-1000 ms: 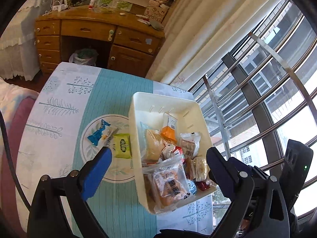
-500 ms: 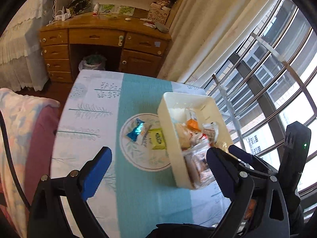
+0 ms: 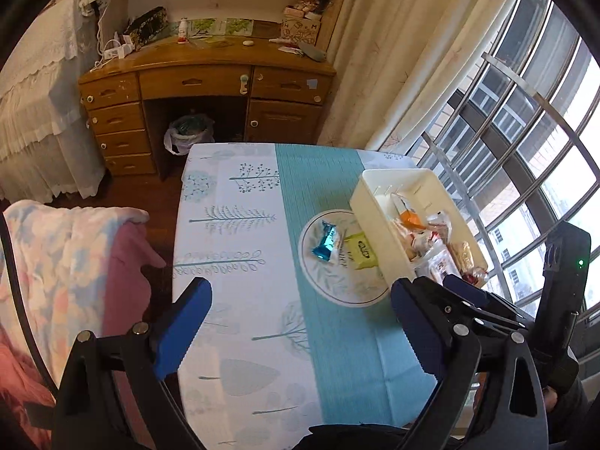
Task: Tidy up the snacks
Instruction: 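Withdraw both tools from the box toward the blue wrapper and yellow-green pack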
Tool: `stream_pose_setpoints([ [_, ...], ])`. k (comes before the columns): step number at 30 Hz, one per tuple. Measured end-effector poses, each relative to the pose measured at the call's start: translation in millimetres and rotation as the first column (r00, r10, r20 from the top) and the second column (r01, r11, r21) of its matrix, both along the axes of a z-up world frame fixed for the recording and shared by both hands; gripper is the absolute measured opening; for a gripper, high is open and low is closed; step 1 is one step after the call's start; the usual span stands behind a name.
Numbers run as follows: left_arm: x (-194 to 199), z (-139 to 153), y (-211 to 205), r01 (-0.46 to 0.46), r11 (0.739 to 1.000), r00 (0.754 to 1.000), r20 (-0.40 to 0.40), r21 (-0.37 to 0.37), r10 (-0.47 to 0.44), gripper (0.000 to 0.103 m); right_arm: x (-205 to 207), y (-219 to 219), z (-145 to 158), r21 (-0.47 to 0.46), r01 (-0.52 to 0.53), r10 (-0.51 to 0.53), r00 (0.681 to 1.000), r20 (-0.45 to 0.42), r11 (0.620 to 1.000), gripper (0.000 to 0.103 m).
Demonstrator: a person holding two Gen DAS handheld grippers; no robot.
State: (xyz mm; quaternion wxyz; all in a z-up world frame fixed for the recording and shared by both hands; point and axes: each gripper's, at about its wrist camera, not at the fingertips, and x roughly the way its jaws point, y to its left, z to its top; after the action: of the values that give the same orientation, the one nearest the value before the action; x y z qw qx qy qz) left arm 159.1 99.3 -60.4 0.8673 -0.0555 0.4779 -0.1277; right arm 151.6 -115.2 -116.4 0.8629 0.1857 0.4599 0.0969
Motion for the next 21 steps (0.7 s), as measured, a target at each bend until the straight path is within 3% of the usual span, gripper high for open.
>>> stream_pose_setpoints([
  [11,24,-20,8,0.15,0.988,0.986,-0.076,0.044,-0.146,0.096,-18,19,-28,-0.029,0.164,-0.166,0.982,-0.093,0.986,0.085],
  [21,80,-65,-29,0.237,0.962,0.96,-0.185,0.135,-0.21,0.096,-13,6,-59,-0.074,0.358,-0.363,0.93,-0.059,0.931,0.085],
])
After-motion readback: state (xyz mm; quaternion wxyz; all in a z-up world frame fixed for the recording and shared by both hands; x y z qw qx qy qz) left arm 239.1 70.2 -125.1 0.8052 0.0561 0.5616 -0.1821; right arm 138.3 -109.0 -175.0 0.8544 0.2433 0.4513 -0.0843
